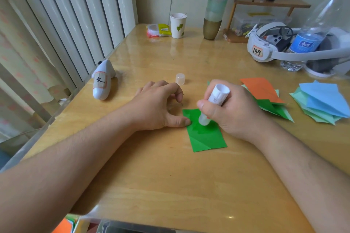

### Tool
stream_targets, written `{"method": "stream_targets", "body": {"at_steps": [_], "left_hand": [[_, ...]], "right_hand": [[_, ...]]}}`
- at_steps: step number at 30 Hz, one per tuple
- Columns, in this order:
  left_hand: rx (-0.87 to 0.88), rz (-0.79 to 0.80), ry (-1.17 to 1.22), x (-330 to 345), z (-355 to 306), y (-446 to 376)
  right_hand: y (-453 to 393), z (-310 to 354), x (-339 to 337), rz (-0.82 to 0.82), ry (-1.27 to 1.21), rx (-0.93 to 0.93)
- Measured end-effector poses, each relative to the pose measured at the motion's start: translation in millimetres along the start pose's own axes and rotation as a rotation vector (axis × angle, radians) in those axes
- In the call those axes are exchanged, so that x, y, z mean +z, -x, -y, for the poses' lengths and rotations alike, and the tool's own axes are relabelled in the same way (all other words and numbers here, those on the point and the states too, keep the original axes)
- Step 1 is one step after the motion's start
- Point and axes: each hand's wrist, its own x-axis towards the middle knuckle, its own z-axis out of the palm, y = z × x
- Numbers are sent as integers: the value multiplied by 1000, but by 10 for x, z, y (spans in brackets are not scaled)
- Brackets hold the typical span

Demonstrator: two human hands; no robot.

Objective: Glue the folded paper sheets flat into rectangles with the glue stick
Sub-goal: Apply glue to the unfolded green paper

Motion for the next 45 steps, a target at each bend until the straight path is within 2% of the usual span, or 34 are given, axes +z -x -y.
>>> {"method": "stream_targets", "body": {"at_steps": [10,14,16,18,21,30,38,45], "left_hand": [[-3,-17,24,23,23,2],[-4,-18,22,15,21,5],[-3,-20,20,12,13,4],[-4,-16,19,7,9,1],[-6,-7,11,3,8,1],[1,5,-15,14,10,20],[-12,75,-18,8,-2,39],[-27,61,-6,4,-24,49]], "right_hand": [[24,127,139,158,128,-22],[75,164,132,208,103,-17],[68,148,104,155,-19,19],[25,97,39,20,-139,37],[-4,43,-7,-83,-162,5],[75,55,118,153,-1,-42],[97,109,98,259,-1,-35],[92,114,76,287,-12,-12]]}}
